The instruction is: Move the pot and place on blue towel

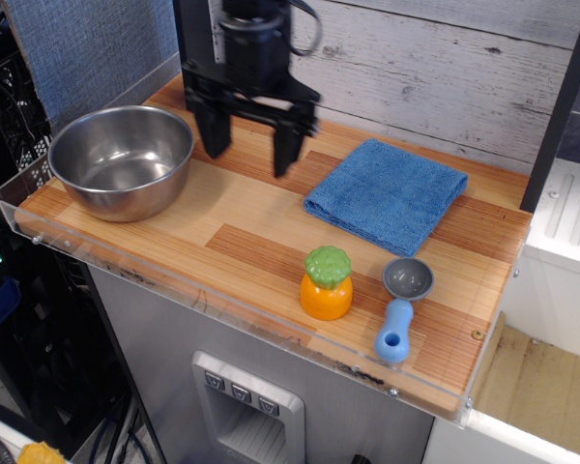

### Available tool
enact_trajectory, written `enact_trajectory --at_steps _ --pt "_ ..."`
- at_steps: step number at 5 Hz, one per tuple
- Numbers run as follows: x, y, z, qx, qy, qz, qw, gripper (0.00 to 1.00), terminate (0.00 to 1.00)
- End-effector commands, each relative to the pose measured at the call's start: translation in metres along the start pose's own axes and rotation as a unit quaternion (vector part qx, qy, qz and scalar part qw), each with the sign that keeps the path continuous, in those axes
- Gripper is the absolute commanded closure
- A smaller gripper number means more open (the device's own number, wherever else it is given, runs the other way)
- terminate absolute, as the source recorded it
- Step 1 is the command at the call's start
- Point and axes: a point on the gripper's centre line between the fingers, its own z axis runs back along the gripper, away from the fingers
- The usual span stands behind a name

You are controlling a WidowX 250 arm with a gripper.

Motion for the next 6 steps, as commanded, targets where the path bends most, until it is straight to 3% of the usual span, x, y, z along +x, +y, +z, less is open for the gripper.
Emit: enact_trajectory --at_steps 1,6 --pt "0.016 0.036 0.018 -0.007 -0.031 0.005 0.9995 0.00 0.00" --pt "0.027 0.061 -0.039 0.059 0.059 0.033 0.9960 0.00 0.00"
